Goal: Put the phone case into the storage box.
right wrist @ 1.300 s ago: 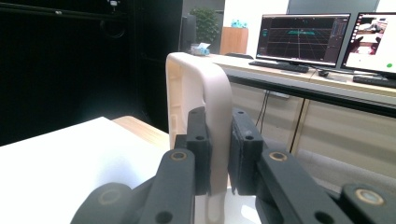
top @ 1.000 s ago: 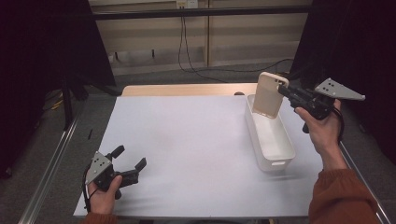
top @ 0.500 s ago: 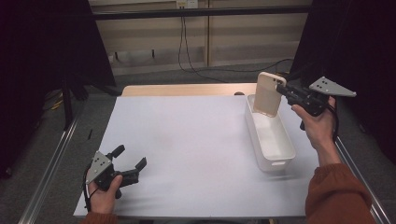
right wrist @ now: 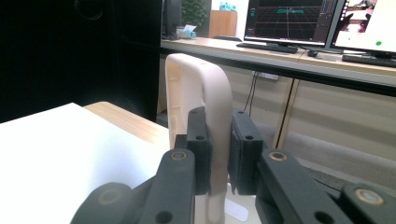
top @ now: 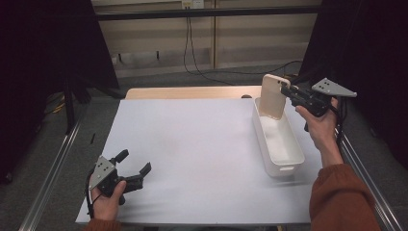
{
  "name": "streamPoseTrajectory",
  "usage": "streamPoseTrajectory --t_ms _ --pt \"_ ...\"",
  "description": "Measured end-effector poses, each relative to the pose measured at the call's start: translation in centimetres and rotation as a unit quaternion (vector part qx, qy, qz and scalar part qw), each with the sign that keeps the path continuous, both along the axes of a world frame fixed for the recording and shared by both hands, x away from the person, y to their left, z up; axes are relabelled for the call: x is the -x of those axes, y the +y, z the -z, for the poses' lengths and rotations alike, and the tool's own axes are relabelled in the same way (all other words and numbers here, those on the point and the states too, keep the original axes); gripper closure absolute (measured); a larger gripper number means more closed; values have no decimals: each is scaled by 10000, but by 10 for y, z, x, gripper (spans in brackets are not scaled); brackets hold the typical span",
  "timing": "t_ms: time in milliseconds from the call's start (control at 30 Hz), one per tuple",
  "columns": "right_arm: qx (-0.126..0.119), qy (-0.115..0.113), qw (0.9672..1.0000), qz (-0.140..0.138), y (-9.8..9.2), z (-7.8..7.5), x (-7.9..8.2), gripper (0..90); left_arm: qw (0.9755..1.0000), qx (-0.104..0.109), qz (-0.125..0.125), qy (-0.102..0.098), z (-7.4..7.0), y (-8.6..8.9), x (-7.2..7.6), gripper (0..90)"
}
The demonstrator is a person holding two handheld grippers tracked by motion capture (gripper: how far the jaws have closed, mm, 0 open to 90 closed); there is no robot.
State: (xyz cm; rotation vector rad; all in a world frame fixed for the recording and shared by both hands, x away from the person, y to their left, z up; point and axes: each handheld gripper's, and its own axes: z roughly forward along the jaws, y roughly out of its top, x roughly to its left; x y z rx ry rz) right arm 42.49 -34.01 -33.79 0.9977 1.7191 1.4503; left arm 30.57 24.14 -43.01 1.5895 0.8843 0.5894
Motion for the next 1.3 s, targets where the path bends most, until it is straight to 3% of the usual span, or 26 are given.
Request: streamPoseTrajectory --t_ms 267,1300 --pt "123 45 9999 87 0 8 -9 806 10000 -17 -9 -2 1 0 -1 37" --pt "46 294 9993 228 0 38 -34 806 10000 -63 -8 20 2 0 -1 40"
